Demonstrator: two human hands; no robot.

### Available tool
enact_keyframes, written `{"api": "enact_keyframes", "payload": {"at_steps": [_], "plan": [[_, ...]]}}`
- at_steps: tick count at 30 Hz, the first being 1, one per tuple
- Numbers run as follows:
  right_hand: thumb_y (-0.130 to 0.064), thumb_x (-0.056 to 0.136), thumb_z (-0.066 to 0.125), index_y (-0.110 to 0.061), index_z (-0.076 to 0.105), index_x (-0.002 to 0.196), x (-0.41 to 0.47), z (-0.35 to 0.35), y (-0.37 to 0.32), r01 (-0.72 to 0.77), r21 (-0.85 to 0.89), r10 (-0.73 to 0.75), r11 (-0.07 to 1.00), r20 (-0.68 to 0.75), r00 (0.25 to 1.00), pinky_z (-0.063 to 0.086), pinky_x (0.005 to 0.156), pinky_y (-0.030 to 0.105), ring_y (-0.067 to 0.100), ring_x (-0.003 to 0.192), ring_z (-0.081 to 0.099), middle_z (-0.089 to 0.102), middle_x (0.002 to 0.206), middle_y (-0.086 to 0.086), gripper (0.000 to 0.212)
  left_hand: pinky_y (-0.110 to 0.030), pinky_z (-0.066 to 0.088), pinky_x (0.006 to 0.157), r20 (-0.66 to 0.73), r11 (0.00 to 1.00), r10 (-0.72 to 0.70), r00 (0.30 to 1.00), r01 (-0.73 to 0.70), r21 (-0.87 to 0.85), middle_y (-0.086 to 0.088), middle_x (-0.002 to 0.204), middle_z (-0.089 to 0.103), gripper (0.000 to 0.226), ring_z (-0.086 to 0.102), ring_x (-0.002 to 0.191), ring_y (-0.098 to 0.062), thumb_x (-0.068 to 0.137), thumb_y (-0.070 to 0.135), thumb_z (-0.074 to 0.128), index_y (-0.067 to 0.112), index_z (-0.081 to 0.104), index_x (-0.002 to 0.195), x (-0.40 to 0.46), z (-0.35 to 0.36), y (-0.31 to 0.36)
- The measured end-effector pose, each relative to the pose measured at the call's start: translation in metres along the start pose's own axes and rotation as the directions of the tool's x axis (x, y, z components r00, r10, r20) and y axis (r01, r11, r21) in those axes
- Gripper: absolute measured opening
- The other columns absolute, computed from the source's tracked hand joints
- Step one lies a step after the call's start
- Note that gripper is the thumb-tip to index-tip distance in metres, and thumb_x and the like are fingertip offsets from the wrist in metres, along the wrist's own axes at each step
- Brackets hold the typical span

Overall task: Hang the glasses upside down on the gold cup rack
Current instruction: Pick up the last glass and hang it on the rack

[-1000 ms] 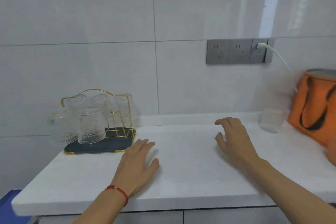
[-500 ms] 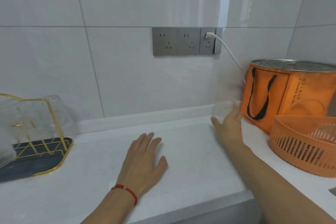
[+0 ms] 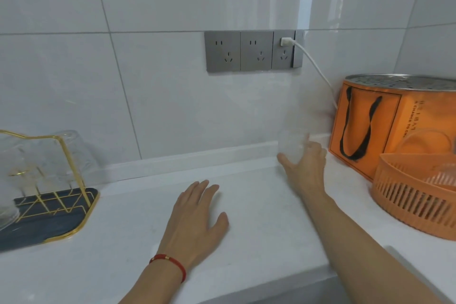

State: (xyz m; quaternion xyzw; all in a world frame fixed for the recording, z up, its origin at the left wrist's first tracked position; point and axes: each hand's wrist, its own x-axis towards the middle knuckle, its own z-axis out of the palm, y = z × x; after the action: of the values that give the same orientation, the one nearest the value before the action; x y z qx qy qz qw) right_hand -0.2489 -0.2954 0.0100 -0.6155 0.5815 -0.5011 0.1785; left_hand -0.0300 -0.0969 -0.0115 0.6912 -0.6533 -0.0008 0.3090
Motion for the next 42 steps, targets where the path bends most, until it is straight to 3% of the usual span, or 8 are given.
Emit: {"api": "enact_keyframes", "payload": {"at_steps": [8, 12, 16, 22, 26, 29, 34, 42], "plan": [[-0.039, 0.070, 0.083, -0.030, 0.036, 0.140, -0.125, 0.004, -0.063, 0.564, 0.174, -0.585, 0.807, 0.360, 0.727, 0.055, 0.089, 0.036, 0.017, 0.118, 0.054, 0.050, 0.131, -0.006, 0.085, -0.022, 0.045, 0.097, -0.022, 0.727, -0.206, 0.978, 0.137, -0.673, 0.018, 0.137, 0.043, 0.105, 0.051, 0.120, 0.000, 0.059, 0.060, 0.082, 0.053, 0.023, 0.145, -0.017, -0.038, 0.011], [-0.038, 0.078, 0.075, -0.034, 0.041, 0.148, -0.164, 0.006, -0.087, 0.719, 0.244, -0.743, 0.651, 0.396, 0.539, 0.055, 0.093, 0.033, 0.012, 0.129, 0.044, 0.043, 0.134, -0.005, 0.079, -0.039, 0.062, 0.074, -0.143, 0.663, -0.332, 0.932, 0.122, -0.738, 0.001, 0.114, 0.061, 0.065, 0.068, 0.090, -0.019, 0.061, 0.053, 0.085, 0.048, 0.057, 0.119, -0.049, -0.062, 0.005], [-0.060, 0.085, 0.065, -0.046, 0.029, 0.152, -0.196, 0.014, -0.113, 0.383, 0.489, -0.611, 0.784, 0.502, 0.611, 0.042, 0.100, 0.010, -0.004, 0.130, 0.046, 0.040, 0.144, -0.015, 0.077, -0.037, 0.062, 0.066, -0.105, 0.497, -0.438, 0.893, 0.144, -0.856, -0.014, 0.112, 0.064, 0.051, 0.073, 0.089, -0.025, 0.065, 0.038, 0.086, 0.038, 0.067, 0.112, -0.071, -0.101, -0.018], [-0.059, 0.101, 0.049, -0.049, 0.041, 0.139, -0.233, 0.044, -0.168, -0.162, 0.598, -0.421, 0.785, 0.707, 0.568, 0.059, 0.097, 0.046, 0.021, 0.090, 0.077, 0.072, 0.118, 0.007, 0.039, -0.056, 0.057, 0.091, -0.024, 0.384, -0.444, 0.896, 0.166, -0.908, -0.009, 0.127, 0.065, 0.048, 0.067, 0.112, -0.028, 0.080, 0.035, 0.075, 0.031, 0.063, 0.126, -0.100, -0.144, -0.063], [-0.059, 0.100, 0.048, -0.053, 0.034, 0.144, -0.238, 0.058, -0.195, 0.157, 0.555, -0.519, 0.817, 0.589, 0.619, 0.056, 0.091, 0.031, 0.004, 0.104, 0.066, 0.059, 0.128, -0.002, 0.046, -0.040, 0.044, 0.105, -0.121, 0.673, -0.532, 0.838, 0.331, -0.662, 0.014, 0.129, 0.067, 0.040, 0.058, 0.121, -0.009, 0.095, 0.056, 0.043, 0.039, 0.065, 0.124, -0.116, -0.160, -0.102], [-0.062, 0.096, 0.046, -0.054, 0.026, 0.147, -0.238, 0.067, -0.226, 0.405, 0.525, -0.642, 0.749, 0.424, 0.639, 0.052, 0.086, 0.026, -0.004, 0.115, 0.050, 0.047, 0.126, -0.007, 0.055, -0.037, 0.022, 0.120, -0.245, 0.862, -0.505, 0.827, 0.498, -0.093, 0.000, 0.154, 0.045, 0.048, 0.031, 0.145, -0.019, 0.100, 0.046, 0.042, 0.023, 0.053, 0.141, -0.126, -0.151, -0.134], [-0.057, 0.098, 0.049, -0.053, 0.027, 0.150, -0.224, 0.087, -0.289, 0.578, 0.437, -0.720, 0.690, 0.327, 0.612, 0.055, 0.087, 0.038, 0.013, 0.101, 0.060, 0.047, 0.123, 0.001, 0.056, -0.050, 0.003, 0.124, -0.055, 0.865, -0.446, 0.894, 0.446, 0.232, 0.002, 0.167, 0.013, 0.069, 0.002, 0.154, -0.017, 0.091, 0.057, 0.025, 0.029, 0.024, 0.154, -0.120, -0.130, -0.139], [-0.061, 0.093, 0.050, -0.031, 0.035, 0.153, -0.223, 0.132, -0.330, 0.738, 0.159, -0.697, 0.656, 0.503, 0.511, 0.051, 0.090, 0.045, 0.030, 0.117, 0.062, 0.056, 0.135, 0.010, 0.070, -0.047, 0.006, 0.124, -0.068, 0.855, -0.433, 0.899, 0.433, 0.284, -0.003, 0.166, 0.019, 0.063, 0.007, 0.153, -0.021, 0.090, 0.053, 0.030, 0.021, 0.040, 0.144, -0.123, -0.129, -0.142]]}}
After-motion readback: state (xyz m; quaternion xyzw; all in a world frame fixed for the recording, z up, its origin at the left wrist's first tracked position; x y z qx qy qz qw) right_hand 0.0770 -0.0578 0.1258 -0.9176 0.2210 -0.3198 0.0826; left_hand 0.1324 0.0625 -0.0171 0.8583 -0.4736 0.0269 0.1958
